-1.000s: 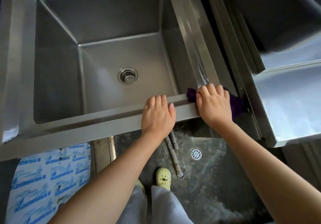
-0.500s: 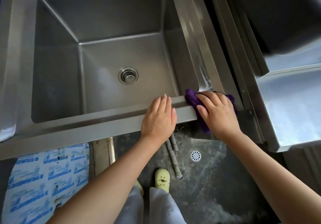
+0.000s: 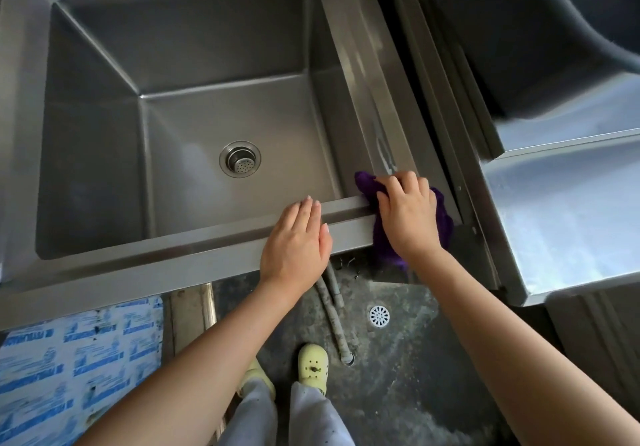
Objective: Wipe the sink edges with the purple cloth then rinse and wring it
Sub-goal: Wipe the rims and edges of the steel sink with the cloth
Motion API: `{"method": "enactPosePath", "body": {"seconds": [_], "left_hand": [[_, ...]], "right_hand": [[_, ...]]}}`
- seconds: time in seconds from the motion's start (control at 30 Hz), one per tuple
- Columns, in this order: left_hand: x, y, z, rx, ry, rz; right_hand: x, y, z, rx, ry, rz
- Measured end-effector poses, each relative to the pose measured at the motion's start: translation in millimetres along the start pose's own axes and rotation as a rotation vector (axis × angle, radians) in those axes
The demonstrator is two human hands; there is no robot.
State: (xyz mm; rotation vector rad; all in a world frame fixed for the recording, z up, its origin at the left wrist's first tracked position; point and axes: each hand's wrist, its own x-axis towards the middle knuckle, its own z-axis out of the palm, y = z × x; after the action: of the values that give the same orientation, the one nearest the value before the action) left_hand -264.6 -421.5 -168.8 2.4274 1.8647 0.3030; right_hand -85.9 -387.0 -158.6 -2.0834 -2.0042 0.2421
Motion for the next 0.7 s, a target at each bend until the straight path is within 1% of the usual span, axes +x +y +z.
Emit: {"method": "enactPosePath", "body": {"seconds": [0.13, 0.2, 0.33, 0.43, 0.47, 0.53, 0.6, 0.63, 0.7], "left_hand": [[-2, -1, 0, -0.039, 0.003, -0.005], [-2, -2, 0, -0.059, -0.01, -0.008], [-1, -3, -1, -0.099, -0.049, -0.017], [0, -4, -1, -0.141, -0.088, -0.033], [0, -4, -3, -0.166, -0.095, -0.049], [11, -1, -12, -0.258, -0.089, -0.084], [33, 7, -25, -0.439, -0.106, -0.099], [48, 14, -30, -0.556, -0.118, -0.092], [81, 29, -32, -0.757, -0.133, -0.068]], "right_hand": [[35, 4, -4, 0.059, -0.035, -0.02], [52, 4, -3, 0.026, -0.025, -0.049], [73, -2, 5, -0.121, -0.016, -0.113], [77, -3, 7, -0.08, 0.002, -0.101], [77, -2, 7, -0.012, 0.011, -0.099], [76, -2, 1, 0.228, 0.051, -0.032], [72, -7, -8, 0.49, 0.126, 0.119], [69, -13, -11, 0.578, 0.162, 0.2], [65, -28, -14, 0.738, 0.168, 0.323]]}}
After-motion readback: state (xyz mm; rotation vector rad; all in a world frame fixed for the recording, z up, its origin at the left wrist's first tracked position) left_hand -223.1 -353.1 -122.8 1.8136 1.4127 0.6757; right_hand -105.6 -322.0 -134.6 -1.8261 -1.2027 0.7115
